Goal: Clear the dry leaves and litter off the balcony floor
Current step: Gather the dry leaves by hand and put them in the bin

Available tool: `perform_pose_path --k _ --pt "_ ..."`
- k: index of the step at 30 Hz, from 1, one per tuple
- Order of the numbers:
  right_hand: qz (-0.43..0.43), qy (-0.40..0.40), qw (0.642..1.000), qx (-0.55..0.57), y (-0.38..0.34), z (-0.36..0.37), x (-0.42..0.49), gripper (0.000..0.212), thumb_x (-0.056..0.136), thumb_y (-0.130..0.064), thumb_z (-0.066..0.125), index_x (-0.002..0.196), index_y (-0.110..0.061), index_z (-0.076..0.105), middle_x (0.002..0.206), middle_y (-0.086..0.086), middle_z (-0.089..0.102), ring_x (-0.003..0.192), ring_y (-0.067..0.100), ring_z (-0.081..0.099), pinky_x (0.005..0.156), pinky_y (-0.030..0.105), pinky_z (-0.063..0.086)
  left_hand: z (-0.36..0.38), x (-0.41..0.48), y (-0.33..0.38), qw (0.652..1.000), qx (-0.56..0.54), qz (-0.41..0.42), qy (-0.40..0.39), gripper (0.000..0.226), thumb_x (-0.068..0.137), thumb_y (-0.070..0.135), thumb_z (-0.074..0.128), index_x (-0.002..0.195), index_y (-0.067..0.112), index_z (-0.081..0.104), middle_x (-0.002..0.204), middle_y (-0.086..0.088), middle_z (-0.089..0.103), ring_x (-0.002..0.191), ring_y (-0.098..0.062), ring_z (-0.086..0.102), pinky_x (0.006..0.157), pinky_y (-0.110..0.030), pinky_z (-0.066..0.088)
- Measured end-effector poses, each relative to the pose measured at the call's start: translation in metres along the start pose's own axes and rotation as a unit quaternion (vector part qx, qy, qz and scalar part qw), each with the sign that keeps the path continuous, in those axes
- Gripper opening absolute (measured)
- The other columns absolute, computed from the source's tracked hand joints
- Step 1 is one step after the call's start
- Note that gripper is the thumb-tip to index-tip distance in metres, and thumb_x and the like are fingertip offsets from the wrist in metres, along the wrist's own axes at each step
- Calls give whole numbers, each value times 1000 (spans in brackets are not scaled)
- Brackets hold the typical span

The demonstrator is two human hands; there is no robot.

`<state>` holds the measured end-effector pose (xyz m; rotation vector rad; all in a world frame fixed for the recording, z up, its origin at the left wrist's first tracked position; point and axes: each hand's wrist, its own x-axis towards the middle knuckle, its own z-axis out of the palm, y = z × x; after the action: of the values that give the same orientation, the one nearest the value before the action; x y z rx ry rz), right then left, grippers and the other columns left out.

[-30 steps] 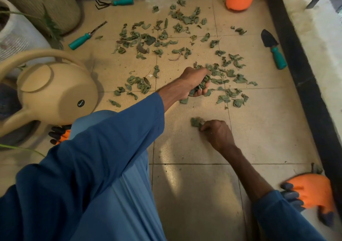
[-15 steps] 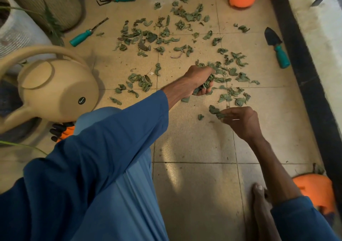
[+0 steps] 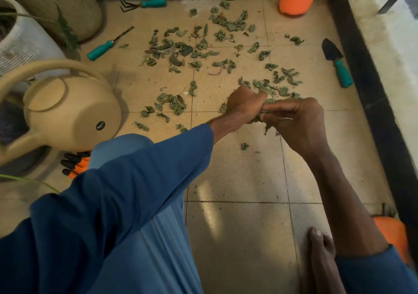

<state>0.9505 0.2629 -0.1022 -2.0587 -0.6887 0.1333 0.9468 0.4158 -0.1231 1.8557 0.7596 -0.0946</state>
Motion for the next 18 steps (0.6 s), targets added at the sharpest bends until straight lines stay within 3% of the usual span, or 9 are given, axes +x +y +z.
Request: perform_pose_path --k 4,7,9,12,15,18 --pt "48 63 996 46 -8 7 2 22 80 -9 83 102 -12 80 91 -1 78 76 7 75 74 29 62 -2 -7 6 979 -151 -89 -101 29 98 33 55 92 7 68 67 -8 65 49 -18 60 46 -23 48" --pt "61 118 990 33 -13 15 0 22 79 -10 84 101 -15 81 91 -4 77 77 2 73 74 22 61 -4 -9 6 965 -179 -109 -157 24 96 35 52 92 14 64 76 -8 64 65 -21 62 52 -24 50" --pt "57 142 988 12 -18 20 0 21 79 -13 84 99 -19 81 91 -7 77 80 0 72 76 20 59 -7 -11 6 957 -196 -125 -173 25 96 35 49 89 15 62 73 -5 63 65 -19 62 52 -24 50" --pt "47 144 988 -28 -20 25 2 19 80 -15 84 96 -23 81 90 -12 75 83 1 71 82 28 60 -12 -16 8 935 -237 -171 -201 29 97 32 45 78 14 59 65 -4 61 54 -15 61 50 -23 53" --pt "31 139 988 -63 -16 28 4 18 80 -14 83 94 -24 80 86 -14 73 78 2 69 81 33 59 -14 -18 7 914 -260 -217 -222 33 96 35 46 80 11 61 70 -8 65 58 -18 66 57 -30 59" --pt "-3 135 987 -83 -11 31 5 16 80 -12 82 94 -20 81 87 -7 77 75 6 70 77 34 60 -15 -16 5 919 -244 -224 -214 30 96 35 46 81 12 58 69 -6 63 57 -17 63 53 -27 57"
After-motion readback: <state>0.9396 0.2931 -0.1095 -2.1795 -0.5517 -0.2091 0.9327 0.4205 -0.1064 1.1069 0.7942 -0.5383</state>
